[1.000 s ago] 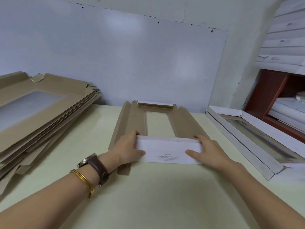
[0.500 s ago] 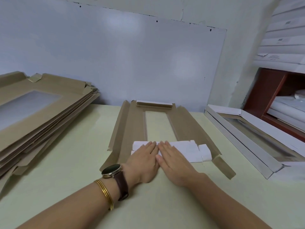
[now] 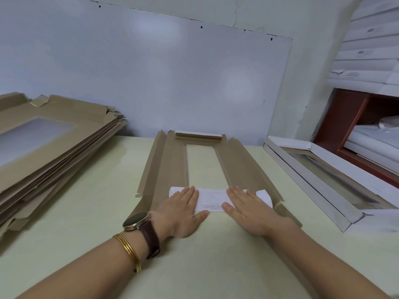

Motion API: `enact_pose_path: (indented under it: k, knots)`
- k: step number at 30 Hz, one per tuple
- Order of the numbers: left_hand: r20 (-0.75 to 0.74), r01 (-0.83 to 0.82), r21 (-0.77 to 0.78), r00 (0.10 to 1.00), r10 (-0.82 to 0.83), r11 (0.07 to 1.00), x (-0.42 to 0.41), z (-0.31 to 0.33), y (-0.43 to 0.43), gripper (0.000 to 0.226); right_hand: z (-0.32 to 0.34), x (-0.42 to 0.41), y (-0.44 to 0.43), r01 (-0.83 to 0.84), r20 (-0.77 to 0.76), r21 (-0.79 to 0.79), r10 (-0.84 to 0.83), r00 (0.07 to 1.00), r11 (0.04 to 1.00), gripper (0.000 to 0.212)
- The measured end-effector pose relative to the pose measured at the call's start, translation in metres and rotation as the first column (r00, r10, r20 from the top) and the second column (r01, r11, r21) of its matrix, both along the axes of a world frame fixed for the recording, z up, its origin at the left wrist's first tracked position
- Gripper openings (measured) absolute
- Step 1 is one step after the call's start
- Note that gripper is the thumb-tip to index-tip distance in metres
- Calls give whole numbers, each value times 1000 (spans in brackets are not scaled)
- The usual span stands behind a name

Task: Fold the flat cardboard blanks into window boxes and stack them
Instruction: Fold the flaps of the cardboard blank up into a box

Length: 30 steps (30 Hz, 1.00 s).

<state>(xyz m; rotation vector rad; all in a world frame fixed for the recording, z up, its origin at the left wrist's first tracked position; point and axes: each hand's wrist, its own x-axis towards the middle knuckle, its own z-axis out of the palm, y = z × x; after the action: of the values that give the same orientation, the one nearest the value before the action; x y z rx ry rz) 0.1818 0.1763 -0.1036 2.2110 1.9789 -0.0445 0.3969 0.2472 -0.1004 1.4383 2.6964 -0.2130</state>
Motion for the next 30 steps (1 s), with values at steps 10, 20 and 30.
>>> enact_pose_path:
  k: [10,20,30]
  knots:
    - [-10,-34,5,999,34,999,0,-1,-5,75,4,6,-4,48,8,52,-48,999,997,76]
    - [-7,-33,36,999,33,999,0,-4,-4,75,15,-1,-23,212,78,-64,-206,975,975,94]
    - [13,-37,43,999,36,998,0,-4,-4,74,11,-2,-52,324,165,-13,-318,934,946,102]
